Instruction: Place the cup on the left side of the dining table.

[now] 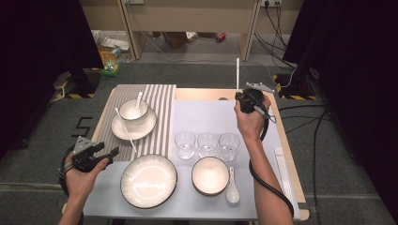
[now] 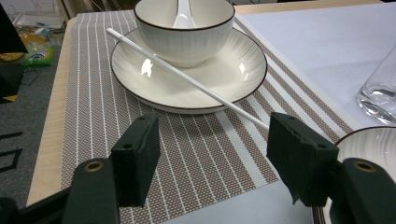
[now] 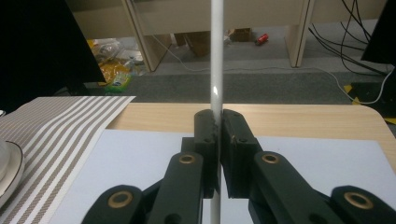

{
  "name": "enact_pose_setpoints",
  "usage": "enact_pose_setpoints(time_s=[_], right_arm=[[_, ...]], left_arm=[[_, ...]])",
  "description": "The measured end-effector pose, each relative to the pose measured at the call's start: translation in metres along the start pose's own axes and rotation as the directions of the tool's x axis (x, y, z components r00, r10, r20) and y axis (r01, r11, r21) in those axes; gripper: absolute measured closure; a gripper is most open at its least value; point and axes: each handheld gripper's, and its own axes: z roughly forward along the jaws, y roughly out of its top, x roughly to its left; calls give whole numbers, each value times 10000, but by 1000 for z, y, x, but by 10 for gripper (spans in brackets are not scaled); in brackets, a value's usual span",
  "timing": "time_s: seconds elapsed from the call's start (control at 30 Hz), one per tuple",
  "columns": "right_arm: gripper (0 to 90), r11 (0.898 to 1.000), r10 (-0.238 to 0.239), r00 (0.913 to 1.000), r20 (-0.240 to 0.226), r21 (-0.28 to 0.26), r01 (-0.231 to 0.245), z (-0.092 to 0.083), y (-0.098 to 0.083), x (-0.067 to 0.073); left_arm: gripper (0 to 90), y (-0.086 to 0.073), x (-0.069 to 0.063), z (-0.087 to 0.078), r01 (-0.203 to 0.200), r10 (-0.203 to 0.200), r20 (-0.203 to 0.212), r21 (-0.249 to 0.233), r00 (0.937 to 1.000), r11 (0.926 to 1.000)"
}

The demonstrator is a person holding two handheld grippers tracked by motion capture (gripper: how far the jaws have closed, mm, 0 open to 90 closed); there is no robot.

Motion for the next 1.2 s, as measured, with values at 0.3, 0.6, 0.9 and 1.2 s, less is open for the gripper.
enact_pose_setpoints(time_s=[0.3, 0.6, 0.9, 1.2], right_arm=[[857, 10000, -61, 9998, -196, -27, 61, 5, 0, 10], [857, 9998, -138, 9992, -377, -110, 134, 7, 2, 19], [857, 9998, -120, 9986, -521, -154, 112, 10, 3, 27], [857, 9996, -190, 9978, -640, -200, 178, 11, 2, 34]], left_arm=[[340, 4, -2, 0, -26, 27, 73, -150, 10000, 9999], [339, 10, -7, 3, -50, 57, 203, -330, 9998, 9994], [315, 21, -12, 4, -46, 65, 315, -593, 9995, 9982], [256, 35, -21, 7, -182, 212, 343, -840, 9992, 9963]])
